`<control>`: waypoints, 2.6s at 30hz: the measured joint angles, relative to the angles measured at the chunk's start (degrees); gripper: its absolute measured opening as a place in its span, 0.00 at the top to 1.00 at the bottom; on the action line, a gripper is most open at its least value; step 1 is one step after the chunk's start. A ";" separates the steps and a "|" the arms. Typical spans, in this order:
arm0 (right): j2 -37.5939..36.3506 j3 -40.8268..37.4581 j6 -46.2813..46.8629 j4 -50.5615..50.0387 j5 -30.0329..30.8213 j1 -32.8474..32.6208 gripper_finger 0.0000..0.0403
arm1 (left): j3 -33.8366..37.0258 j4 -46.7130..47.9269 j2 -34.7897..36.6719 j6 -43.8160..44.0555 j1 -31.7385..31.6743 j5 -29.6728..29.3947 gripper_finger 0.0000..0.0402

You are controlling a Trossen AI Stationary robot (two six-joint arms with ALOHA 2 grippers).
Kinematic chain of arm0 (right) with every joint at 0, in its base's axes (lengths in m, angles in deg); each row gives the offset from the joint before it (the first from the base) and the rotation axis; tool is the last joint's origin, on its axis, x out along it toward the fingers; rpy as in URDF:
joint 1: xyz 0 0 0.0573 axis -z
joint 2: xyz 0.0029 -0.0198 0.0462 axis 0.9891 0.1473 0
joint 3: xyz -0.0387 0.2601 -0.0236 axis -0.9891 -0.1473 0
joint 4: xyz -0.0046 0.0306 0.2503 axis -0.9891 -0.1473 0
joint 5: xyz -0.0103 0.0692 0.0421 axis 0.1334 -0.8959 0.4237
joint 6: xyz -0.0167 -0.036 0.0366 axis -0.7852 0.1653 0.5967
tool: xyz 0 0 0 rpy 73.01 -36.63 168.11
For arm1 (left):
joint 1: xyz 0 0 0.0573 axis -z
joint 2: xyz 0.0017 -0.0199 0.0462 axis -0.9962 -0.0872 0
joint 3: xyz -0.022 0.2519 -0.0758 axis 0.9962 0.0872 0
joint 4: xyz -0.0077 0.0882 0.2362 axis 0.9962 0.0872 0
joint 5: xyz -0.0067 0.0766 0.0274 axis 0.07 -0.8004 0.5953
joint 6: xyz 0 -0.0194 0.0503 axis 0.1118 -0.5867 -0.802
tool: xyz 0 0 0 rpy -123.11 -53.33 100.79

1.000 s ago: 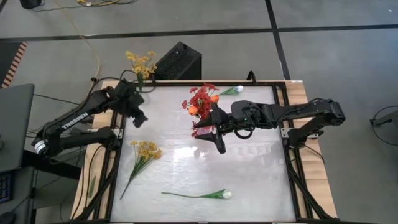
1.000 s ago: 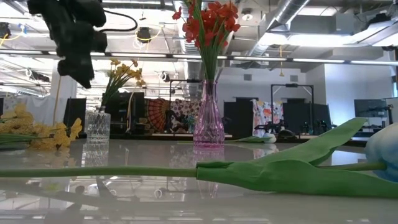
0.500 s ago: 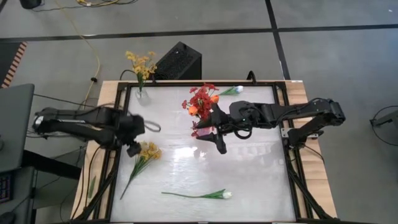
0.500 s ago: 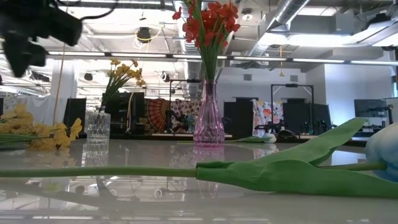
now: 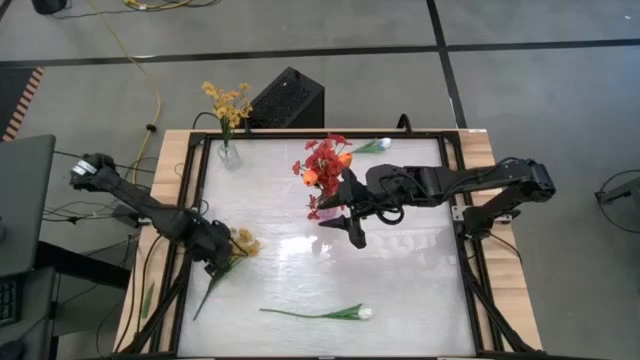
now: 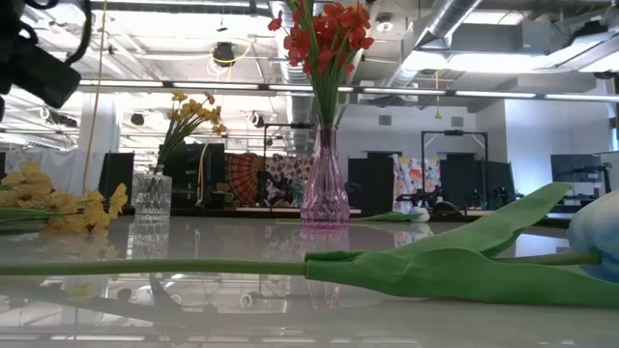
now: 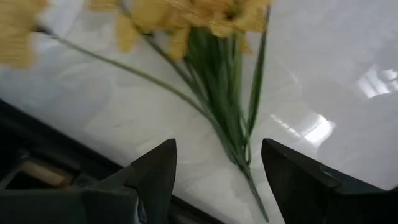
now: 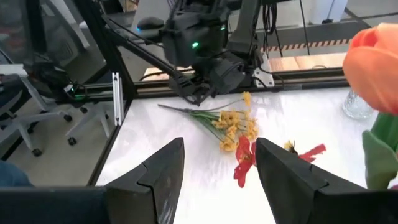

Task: Sort flowers into vase by color
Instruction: Put the yellow flower into the transparent vase

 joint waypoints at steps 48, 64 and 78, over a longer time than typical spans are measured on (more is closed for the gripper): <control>0.00 0.00 0.00 -1.48 -0.02 -0.02 0.45 | -8.38 -9.71 23.38 -25.85 -15.15 -96.32 1.00; 0.00 0.00 -3.09 0.11 0.13 1.13 0.45 | -4.09 -13.71 19.85 -26.16 -45.56 -85.56 1.00; 0.00 0.00 -3.65 -1.06 0.11 2.94 0.45 | -3.94 -44.94 22.26 -61.76 -70.54 -61.03 1.00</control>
